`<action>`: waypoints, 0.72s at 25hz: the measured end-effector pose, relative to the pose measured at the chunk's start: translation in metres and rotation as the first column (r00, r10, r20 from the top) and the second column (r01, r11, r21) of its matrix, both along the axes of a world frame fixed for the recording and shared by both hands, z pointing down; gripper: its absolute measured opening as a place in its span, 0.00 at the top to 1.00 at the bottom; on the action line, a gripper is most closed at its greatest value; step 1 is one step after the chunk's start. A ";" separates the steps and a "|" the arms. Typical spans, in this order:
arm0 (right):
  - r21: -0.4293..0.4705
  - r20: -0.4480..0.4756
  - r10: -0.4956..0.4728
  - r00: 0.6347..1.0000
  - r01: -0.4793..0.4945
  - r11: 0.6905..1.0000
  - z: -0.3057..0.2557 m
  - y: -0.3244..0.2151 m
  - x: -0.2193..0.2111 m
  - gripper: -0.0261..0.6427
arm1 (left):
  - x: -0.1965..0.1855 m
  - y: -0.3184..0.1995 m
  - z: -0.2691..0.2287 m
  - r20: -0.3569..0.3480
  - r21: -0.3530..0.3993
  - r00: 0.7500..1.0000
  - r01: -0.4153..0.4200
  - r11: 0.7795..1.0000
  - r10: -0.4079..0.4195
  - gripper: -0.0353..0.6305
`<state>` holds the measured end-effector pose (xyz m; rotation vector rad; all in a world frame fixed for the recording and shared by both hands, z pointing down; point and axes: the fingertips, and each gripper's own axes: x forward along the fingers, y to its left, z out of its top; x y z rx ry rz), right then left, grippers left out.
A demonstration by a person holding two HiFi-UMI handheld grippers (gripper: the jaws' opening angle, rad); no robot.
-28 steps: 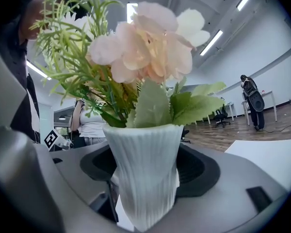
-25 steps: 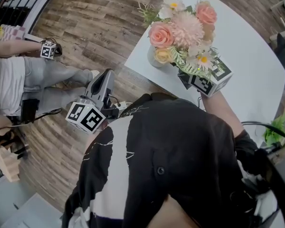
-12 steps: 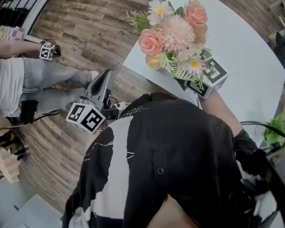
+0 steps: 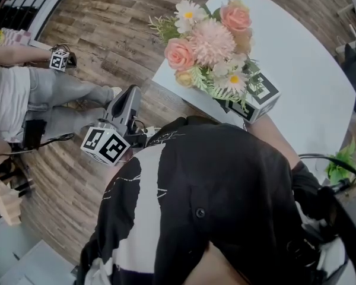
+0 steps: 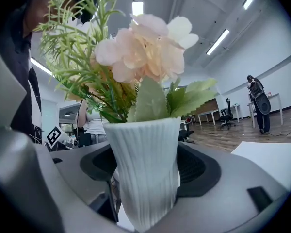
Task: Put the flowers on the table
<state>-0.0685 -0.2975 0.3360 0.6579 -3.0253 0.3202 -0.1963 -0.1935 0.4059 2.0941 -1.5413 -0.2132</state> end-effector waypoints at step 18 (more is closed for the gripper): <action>0.018 0.004 -0.028 1.000 0.028 0.999 0.002 0.000 0.005 0.44 | 0.009 -0.002 -0.004 0.003 0.003 1.000 -0.004 1.000 0.004 0.93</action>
